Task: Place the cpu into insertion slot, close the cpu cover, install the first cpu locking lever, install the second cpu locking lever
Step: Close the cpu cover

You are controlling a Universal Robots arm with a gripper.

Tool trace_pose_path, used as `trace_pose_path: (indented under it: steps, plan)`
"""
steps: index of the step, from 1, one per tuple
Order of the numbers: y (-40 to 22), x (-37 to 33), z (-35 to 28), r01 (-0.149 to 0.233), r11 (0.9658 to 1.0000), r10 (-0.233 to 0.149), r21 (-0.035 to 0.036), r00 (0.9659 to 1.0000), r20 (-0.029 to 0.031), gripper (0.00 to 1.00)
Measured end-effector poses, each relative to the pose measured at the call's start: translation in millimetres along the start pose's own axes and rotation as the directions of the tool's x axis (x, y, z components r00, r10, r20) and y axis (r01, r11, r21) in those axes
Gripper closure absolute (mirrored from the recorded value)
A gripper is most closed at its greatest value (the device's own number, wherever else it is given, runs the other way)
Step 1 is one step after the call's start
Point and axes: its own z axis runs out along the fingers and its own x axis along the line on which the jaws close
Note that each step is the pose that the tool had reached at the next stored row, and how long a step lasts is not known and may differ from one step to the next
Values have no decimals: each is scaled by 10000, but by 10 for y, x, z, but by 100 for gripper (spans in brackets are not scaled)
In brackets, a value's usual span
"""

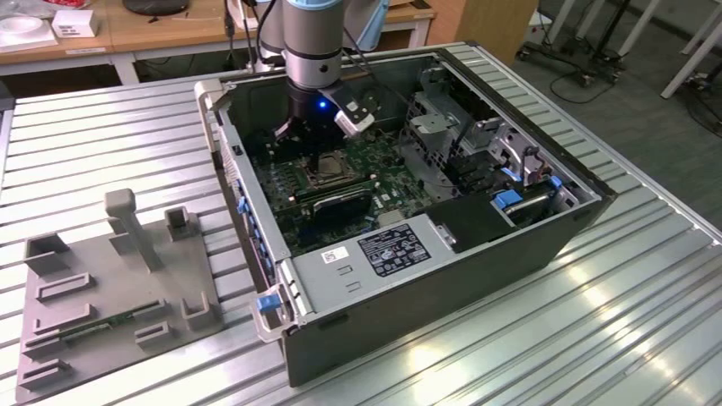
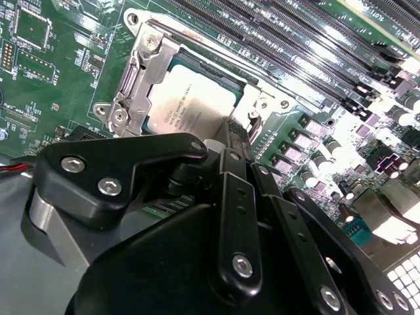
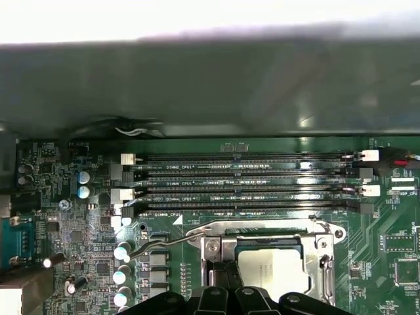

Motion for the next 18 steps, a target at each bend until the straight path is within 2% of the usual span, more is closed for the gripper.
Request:
trace_pose_path:
  steps: [4, 8, 18]
  plan:
    - [0, 1, 1, -1, 10000, 1, -1, 10000, 1, 89]
    - [-1, 4, 16, -1, 10000, 1, 4, 10000, 30, 89]
    - [-1, 6, 26, -1, 10000, 1, 1, 10000, 37, 89]
